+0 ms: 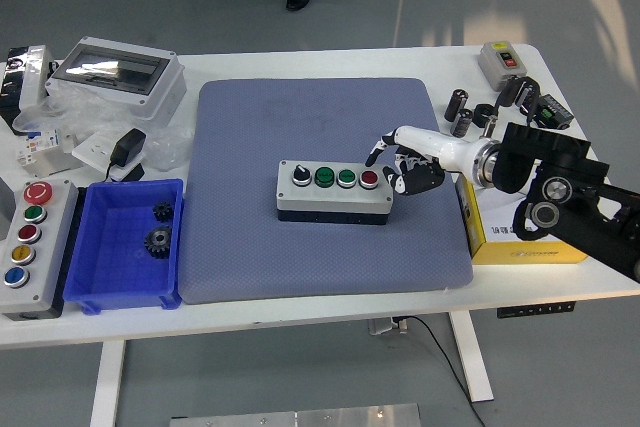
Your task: Pick up the button,place it on the desk,press the button,press the button
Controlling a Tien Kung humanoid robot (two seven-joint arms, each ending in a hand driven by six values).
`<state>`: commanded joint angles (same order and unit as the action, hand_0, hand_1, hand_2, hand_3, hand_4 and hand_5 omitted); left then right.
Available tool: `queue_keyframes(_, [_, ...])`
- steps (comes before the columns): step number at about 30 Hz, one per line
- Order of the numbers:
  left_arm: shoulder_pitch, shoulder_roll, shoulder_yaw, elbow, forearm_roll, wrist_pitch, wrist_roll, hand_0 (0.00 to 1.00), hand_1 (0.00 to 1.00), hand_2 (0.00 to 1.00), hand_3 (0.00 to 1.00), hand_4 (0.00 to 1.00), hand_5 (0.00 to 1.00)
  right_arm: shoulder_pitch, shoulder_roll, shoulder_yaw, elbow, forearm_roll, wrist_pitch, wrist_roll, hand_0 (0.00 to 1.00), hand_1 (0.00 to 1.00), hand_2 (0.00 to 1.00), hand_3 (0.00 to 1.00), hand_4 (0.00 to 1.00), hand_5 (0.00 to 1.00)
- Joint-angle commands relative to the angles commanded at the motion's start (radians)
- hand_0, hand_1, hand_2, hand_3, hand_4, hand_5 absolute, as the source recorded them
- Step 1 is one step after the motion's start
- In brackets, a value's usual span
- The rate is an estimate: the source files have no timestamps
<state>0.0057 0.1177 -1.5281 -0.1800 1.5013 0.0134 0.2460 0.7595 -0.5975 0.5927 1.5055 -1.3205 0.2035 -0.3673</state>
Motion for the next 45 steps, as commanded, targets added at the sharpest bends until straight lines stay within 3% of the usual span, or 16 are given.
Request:
queue_keyframes(3, [0.002,-0.001,0.002,0.000,-0.002,0.001,0.001,0.618,0.557,0.550,0.601,0.529,0.241,-0.052,-0.013,0.072,0.017,-0.011,0.012,0.005,0.002,0.072,0.186,0.716,0.260,0.002])
queue_keyframes(6, [0.004,-0.003,0.004,0.000,-0.004,0.003,0.003,0.618,0.558,0.550,0.601,0.529,0.241,-0.115,-0.004,0.157,0.027,-0.043,-0.018,0.033,0.002,0.071,0.185,0.712,0.272,0.002])
queue_keyframes(12, [0.011,-0.009,0.015,0.000,-0.008,0.013,0.016,0.619,0.558,0.550,0.600,0.530,0.243,-0.268,0.106,0.364,0.027,-0.119,-0.162,0.162,0.002,0.074,0.187,0.711,0.292,0.002])
queue_keyframes(16, [0.012,-0.011,0.020,0.000,-0.013,0.018,0.017,0.619,0.558,0.550,0.600,0.530,0.243,-0.380,0.205,0.500,0.007,-0.056,-0.280,0.278,0.002,0.074,0.187,0.711,0.292,0.002])
queue_keyframes(17, [0.012,-0.011,0.021,0.000,-0.013,0.018,0.017,0.619,0.558,0.550,0.601,0.531,0.245,-0.408,0.230,0.532,-0.001,-0.035,-0.309,0.309,0.002,0.086,0.212,0.706,0.362,0.182])
queue_keyframes(22, [0.013,-0.012,0.020,0.000,-0.010,0.018,0.018,0.619,0.558,0.550,0.601,0.531,0.245,-0.518,0.332,0.645,-0.067,0.078,-0.423,0.457,0.002,0.086,0.212,0.706,0.362,0.182])
queue_keyframes(23, [0.012,-0.012,0.018,0.000,-0.008,0.018,0.017,0.618,0.558,0.550,0.600,0.530,0.247,-0.532,0.342,0.658,-0.080,0.101,-0.433,0.484,0.089,0.247,0.441,0.715,0.446,0.222])
queue_keyframes(28, [0.009,-0.012,0.015,0.000,-0.003,0.017,0.014,0.618,0.558,0.550,0.600,0.530,0.247,-0.555,0.370,0.669,-0.149,0.220,-0.448,0.606,0.089,0.247,0.441,0.715,0.446,0.222])
queue_keyframes(29, [0.009,-0.012,0.014,0.000,-0.003,0.016,0.014,0.619,0.560,0.549,0.599,0.529,0.249,-0.557,0.373,0.668,-0.163,0.244,-0.446,0.628,0.216,0.412,0.560,0.706,0.490,0.245])
queue_keyframes(34, [0.010,-0.012,0.013,0.000,0.000,0.016,0.014,0.619,0.560,0.549,0.599,0.529,0.249,-0.582,0.385,0.675,-0.201,0.332,-0.433,0.692,0.216,0.412,0.560,0.706,0.490,0.245])
queue_keyframes(35, [0.011,-0.012,0.012,0.000,0.000,0.016,0.014,0.618,0.560,0.549,0.599,0.529,0.247,-0.588,0.385,0.674,-0.204,0.343,-0.430,0.697,0.533,0.615,0.660,0.701,0.556,0.286])
queue_keyframes(40, [0.012,-0.012,0.010,0.000,0.001,0.015,0.013,0.618,0.560,0.549,0.599,0.529,0.247,-0.610,0.376,0.656,-0.211,0.400,-0.411,0.720,0.533,0.615,0.660,0.701,0.556,0.286])
queue_keyframes(41, [0.012,-0.012,0.011,0.000,0.000,0.015,0.013,0.618,0.560,0.549,0.599,0.527,0.245,-0.614,0.374,0.651,-0.210,0.409,-0.408,0.723,0.729,0.706,0.729,0.694,0.744,0.591])
queue_keyframes(45, [0.010,-0.013,0.015,0.000,-0.004,0.015,0.012,0.618,0.560,0.549,0.599,0.527,0.245,-0.626,0.370,0.630,-0.203,0.434,-0.404,0.735,0.729,0.706,0.729,0.694,0.744,0.591])
